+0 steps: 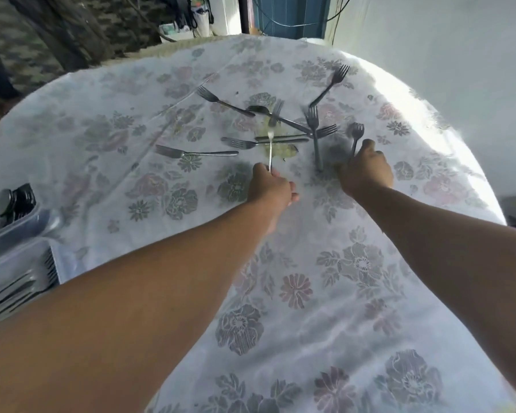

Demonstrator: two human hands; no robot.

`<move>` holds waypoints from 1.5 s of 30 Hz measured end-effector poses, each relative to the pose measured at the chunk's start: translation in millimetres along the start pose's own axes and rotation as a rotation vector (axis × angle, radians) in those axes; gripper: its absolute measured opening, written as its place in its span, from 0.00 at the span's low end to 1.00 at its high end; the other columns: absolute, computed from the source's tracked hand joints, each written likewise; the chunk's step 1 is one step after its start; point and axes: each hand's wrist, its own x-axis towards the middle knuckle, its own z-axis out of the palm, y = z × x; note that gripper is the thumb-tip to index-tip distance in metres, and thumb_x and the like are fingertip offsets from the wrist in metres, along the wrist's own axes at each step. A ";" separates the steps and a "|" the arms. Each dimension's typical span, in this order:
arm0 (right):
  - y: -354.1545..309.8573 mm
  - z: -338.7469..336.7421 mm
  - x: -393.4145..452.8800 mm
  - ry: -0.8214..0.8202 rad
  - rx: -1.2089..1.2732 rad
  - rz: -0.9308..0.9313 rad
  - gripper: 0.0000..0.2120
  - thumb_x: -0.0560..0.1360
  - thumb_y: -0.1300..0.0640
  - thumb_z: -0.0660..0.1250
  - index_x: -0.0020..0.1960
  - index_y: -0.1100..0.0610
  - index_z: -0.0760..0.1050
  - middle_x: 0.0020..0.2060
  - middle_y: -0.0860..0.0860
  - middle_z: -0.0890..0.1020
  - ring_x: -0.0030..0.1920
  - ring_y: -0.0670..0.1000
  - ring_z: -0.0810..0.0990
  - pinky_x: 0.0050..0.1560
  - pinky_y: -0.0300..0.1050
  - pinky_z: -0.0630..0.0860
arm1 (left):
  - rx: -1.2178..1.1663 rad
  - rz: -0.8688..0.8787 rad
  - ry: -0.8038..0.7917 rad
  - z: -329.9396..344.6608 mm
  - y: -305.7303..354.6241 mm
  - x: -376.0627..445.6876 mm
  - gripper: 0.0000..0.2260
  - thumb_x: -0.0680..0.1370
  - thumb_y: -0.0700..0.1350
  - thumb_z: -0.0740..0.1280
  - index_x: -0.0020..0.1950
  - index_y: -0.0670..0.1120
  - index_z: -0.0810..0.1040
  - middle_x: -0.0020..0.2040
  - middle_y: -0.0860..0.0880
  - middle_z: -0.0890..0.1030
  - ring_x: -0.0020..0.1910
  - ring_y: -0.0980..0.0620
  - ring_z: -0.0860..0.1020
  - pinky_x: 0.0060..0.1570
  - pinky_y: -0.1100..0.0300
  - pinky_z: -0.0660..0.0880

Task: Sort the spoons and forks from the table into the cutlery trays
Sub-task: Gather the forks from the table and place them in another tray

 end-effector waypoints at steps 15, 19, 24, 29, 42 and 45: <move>-59.7 32.5 -4.2 0.017 0.214 -0.019 0.16 0.79 0.52 0.56 0.64 0.58 0.66 0.60 0.60 0.73 0.57 0.65 0.75 0.52 0.56 0.68 | 0.569 0.324 0.216 -83.5 5.6 63.8 0.17 0.83 0.36 0.55 0.68 0.46 0.76 0.61 0.42 0.81 0.55 0.38 0.81 0.48 0.49 0.78; -74.4 48.7 -0.4 -0.042 -0.001 0.014 0.32 0.81 0.38 0.53 0.73 0.62 0.61 0.67 0.63 0.71 0.66 0.65 0.74 0.64 0.61 0.70 | 0.790 0.376 0.222 -106.9 4.2 81.3 0.13 0.82 0.42 0.57 0.57 0.44 0.81 0.44 0.42 0.82 0.45 0.39 0.79 0.36 0.55 0.67; -81.4 57.4 -0.6 -0.046 -0.087 -0.006 0.26 0.81 0.45 0.59 0.72 0.61 0.63 0.66 0.62 0.71 0.64 0.64 0.75 0.64 0.61 0.70 | 1.054 0.406 0.101 -113.7 6.8 94.5 0.21 0.82 0.46 0.59 0.75 0.48 0.73 0.56 0.40 0.82 0.54 0.38 0.80 0.45 0.52 0.77; -85.9 60.2 -3.6 -0.069 -0.094 -0.058 0.19 0.81 0.53 0.61 0.69 0.61 0.69 0.63 0.61 0.72 0.58 0.62 0.77 0.54 0.54 0.72 | 1.167 0.401 0.042 -113.1 11.9 96.7 0.28 0.83 0.51 0.58 0.83 0.59 0.56 0.64 0.43 0.81 0.55 0.40 0.80 0.46 0.52 0.77; -80.9 57.3 -21.4 -0.045 -0.046 -0.250 0.10 0.82 0.49 0.56 0.58 0.55 0.65 0.37 0.53 0.75 0.34 0.52 0.72 0.32 0.44 0.62 | 1.144 0.456 0.125 -135.9 -4.0 89.9 0.16 0.82 0.60 0.62 0.67 0.56 0.71 0.65 0.42 0.69 0.48 0.41 0.79 0.46 0.50 0.78; -83.7 64.1 -23.9 -0.059 0.116 -0.273 0.16 0.81 0.47 0.58 0.65 0.53 0.64 0.38 0.54 0.79 0.38 0.58 0.78 0.37 0.49 0.70 | 1.203 0.481 0.116 -139.3 -7.3 86.1 0.21 0.83 0.58 0.61 0.76 0.57 0.68 0.70 0.42 0.66 0.55 0.40 0.79 0.49 0.49 0.78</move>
